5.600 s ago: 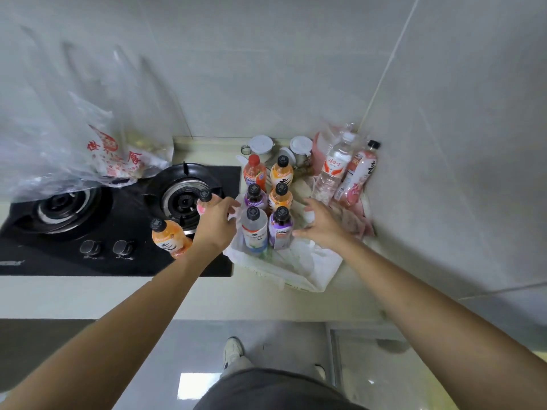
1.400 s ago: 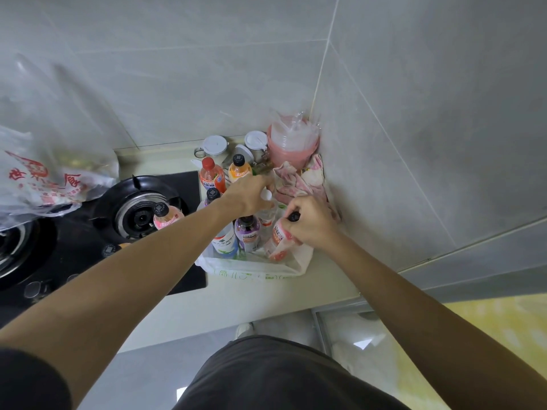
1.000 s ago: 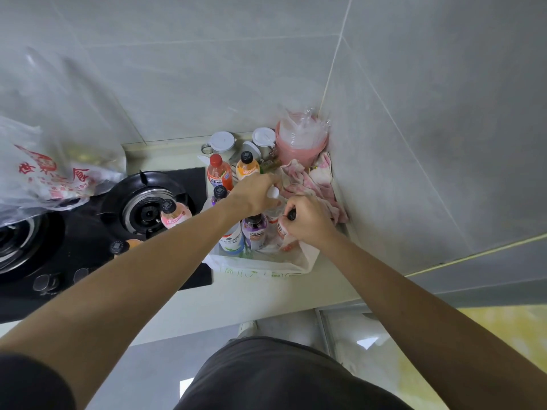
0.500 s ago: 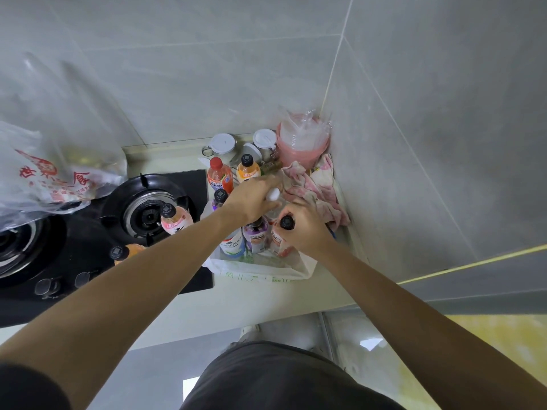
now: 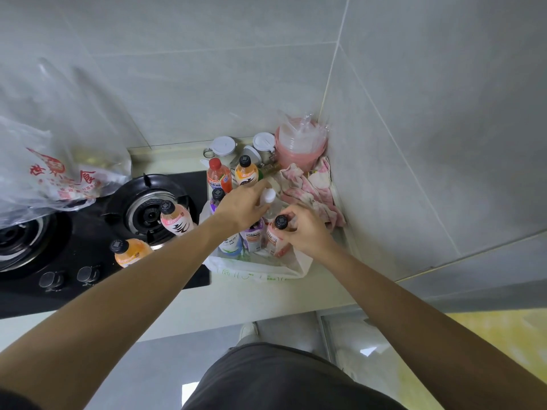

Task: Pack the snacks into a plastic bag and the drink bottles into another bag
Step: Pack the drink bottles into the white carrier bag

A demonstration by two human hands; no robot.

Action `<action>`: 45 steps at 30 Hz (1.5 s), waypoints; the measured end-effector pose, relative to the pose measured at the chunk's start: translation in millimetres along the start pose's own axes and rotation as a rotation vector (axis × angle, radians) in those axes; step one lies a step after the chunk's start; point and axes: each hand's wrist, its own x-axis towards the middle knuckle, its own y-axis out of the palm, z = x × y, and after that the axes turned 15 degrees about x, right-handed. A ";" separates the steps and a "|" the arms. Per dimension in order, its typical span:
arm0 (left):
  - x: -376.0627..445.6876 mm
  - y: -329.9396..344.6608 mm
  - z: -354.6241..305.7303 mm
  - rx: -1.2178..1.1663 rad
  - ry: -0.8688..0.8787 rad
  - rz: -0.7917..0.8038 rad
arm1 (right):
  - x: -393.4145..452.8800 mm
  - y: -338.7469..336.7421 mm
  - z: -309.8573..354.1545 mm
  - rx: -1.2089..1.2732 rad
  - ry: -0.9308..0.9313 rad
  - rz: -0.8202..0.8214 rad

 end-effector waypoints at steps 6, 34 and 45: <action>-22.0 11.2 -10.0 0.127 -0.035 -0.196 | -9.3 -16.4 -35.8 -0.083 0.178 -0.010; -28.8 30.1 -47.6 0.178 -0.091 0.016 | -8.7 -52.7 -68.5 0.056 0.284 -0.742; -29.1 31.3 -45.0 0.155 -0.088 0.008 | 11.3 -26.8 -46.1 -0.395 -0.343 -0.190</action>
